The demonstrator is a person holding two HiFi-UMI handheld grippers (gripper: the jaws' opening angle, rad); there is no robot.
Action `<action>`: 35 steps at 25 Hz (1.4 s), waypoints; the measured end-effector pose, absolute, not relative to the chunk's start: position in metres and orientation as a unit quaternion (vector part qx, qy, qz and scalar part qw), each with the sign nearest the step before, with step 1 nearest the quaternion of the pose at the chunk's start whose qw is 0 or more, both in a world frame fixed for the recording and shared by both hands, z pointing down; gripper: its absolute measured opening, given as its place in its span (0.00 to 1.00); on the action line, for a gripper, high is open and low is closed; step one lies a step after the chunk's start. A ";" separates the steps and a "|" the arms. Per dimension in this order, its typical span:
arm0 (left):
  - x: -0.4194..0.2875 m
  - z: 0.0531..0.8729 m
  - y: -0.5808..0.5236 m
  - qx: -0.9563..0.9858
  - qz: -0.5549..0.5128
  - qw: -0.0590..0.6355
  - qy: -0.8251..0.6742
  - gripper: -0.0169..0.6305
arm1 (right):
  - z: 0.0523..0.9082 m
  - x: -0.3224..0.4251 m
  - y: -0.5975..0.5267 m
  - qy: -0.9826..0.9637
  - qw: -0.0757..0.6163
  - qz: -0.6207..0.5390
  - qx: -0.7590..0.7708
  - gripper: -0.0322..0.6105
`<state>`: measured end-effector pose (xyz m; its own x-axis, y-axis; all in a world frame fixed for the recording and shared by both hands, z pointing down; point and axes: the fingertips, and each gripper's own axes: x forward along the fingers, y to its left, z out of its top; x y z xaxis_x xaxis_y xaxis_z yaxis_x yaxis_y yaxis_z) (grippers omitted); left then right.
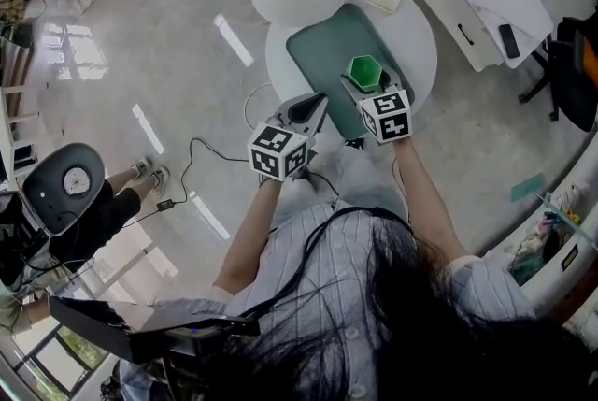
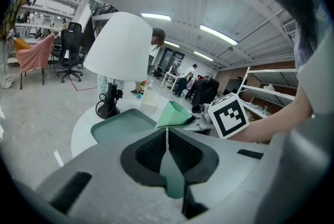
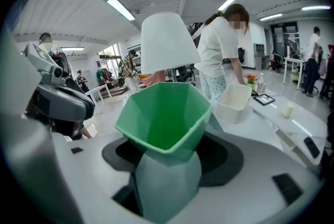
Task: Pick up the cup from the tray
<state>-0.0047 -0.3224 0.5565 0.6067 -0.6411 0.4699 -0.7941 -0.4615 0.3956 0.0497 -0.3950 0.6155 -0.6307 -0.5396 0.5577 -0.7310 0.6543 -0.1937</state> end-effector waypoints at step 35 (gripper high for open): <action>-0.120 0.532 -0.152 0.883 0.110 0.256 -0.378 0.05 | 0.532 -0.035 -0.201 -0.848 0.150 0.220 0.459 0.53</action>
